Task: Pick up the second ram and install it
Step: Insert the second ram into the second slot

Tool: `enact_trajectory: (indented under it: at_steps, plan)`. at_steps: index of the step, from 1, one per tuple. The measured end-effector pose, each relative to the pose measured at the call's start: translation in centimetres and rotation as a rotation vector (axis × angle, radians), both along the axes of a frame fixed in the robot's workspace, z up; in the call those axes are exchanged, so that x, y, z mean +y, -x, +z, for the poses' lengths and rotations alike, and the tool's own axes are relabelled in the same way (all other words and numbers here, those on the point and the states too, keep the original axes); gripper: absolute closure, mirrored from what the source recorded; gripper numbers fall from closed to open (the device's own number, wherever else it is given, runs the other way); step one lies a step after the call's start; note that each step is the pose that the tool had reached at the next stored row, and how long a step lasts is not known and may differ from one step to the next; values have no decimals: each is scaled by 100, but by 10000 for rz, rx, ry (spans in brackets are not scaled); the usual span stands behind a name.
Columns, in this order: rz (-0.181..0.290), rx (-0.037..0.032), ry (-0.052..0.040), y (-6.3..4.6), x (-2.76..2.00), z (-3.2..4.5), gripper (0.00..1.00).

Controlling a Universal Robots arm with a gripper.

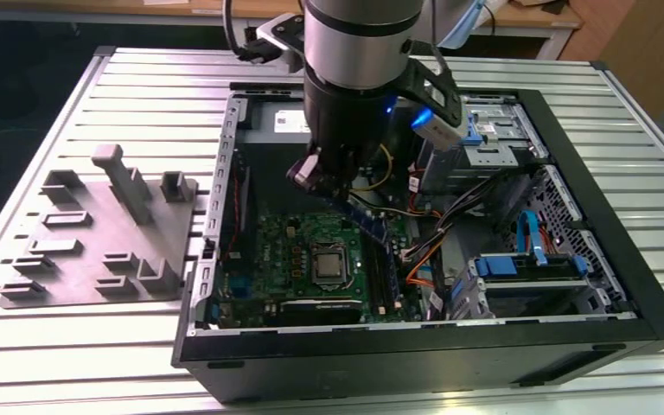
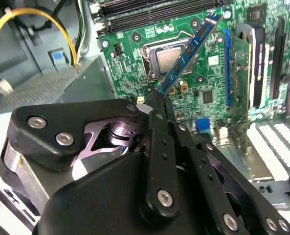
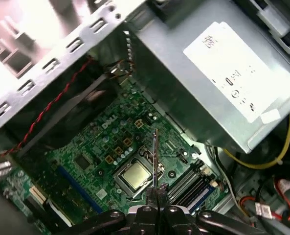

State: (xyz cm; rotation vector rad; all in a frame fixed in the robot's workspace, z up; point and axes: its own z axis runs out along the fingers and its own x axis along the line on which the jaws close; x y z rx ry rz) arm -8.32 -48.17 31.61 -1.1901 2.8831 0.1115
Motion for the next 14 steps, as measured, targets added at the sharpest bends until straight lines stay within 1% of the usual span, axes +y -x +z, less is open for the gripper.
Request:
enact_trajectory:
  at_steps: [14]
  plan:
    - [-2551,0,0,0,0,-8,88]
